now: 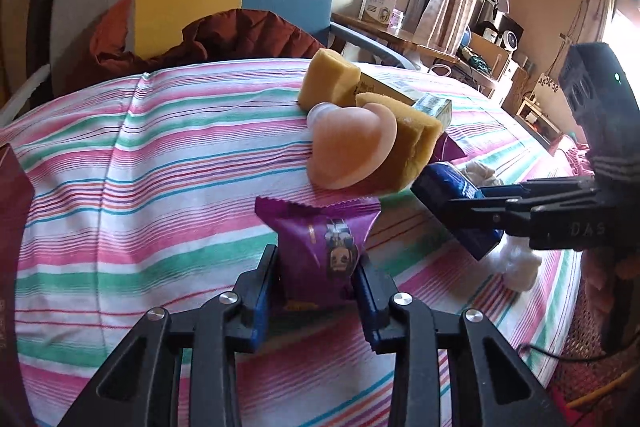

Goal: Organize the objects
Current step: 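Grasp the purple candy packet with the left tool while the right tool grasps the blue Tempo tissue pack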

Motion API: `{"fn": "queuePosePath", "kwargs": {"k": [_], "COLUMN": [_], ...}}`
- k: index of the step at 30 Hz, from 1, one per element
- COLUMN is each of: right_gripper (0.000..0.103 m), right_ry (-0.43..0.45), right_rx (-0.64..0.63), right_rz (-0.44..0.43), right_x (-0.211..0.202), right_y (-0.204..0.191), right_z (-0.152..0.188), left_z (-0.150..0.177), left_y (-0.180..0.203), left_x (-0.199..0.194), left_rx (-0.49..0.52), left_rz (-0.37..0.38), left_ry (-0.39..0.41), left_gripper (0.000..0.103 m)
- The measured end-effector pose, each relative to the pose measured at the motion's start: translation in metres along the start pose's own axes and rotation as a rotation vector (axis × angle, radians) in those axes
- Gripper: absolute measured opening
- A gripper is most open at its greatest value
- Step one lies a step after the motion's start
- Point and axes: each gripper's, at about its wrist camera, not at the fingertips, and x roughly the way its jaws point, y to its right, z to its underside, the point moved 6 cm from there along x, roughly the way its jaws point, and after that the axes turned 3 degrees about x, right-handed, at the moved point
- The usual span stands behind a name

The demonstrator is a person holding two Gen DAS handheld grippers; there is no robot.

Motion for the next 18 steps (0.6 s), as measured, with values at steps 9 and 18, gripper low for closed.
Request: {"fn": "queuePosePath", "kwargs": {"k": [9,18], "right_gripper": [0.052,0.053], "right_ry": [0.023,0.011], "right_rx": [-0.092,-0.193], "right_rz": [-0.065,-0.047], "right_x": [0.004,0.013], "right_y": [-0.035,-0.051], "right_z": [0.010,0.020], "left_z": [0.016,0.034], "left_y": [-0.017,-0.029], "left_x": [-0.019,-0.047], "left_rx": [-0.070,-0.152], "left_rz": [0.022,0.035], "left_ry": [0.037,0.028], "left_gripper": [0.036,0.035]}}
